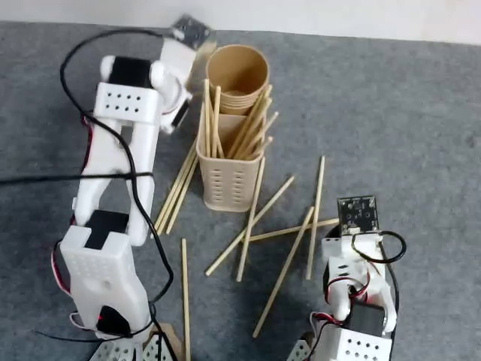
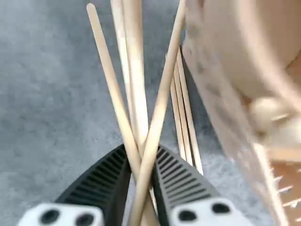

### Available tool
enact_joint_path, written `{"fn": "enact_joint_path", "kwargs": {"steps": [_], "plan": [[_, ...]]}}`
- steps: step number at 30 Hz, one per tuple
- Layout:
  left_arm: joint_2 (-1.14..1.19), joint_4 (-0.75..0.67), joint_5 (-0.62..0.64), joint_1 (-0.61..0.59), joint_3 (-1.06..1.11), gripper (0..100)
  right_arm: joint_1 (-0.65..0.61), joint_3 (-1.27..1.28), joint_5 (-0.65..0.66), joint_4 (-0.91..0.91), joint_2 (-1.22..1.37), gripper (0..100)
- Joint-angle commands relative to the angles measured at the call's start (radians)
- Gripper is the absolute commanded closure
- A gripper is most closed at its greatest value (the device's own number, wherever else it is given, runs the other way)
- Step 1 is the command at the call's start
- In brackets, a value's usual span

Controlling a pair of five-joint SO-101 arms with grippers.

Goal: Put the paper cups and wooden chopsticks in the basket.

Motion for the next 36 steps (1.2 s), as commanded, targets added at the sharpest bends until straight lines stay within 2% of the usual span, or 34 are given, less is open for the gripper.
{"fn": "enact_joint_path", "kwargs": {"steps": [1, 5, 13, 18, 23, 25, 28, 36], "plan": [[-0.044, 0.038, 0.071, 0.033, -0.2, 100, -0.007, 0.128, 0.006, -0.015, -0.01, 93.2], [-0.045, 0.041, 0.124, 0.077, -0.366, 100, -0.007, 0.128, 0.006, -0.015, -0.01, 93.2], [-0.038, 0.029, 0.193, 0.249, -0.725, 100, -0.007, 0.128, 0.005, -0.015, -0.01, 93.2], [-0.035, -0.048, 0.295, 0.328, -0.723, 100, -0.007, 0.128, 0.005, -0.015, -0.01, 93.2], [-0.044, -0.043, 0.382, 0.338, -0.739, 100, -0.007, 0.128, 0.005, -0.016, -0.01, 93.2], [-0.036, -0.032, 0.381, 0.352, -0.837, 100, -0.007, 0.128, 0.005, -0.018, -0.01, 93.2], [-0.033, 0.066, 0.319, 0.397, -0.99, 100, -0.007, 0.128, 0.005, -0.018, -0.01, 93.2], [-0.099, 0.112, 0.287, 0.417, -0.978, 100, -0.007, 0.128, 0.006, -0.018, -0.01, 93.2]]}}
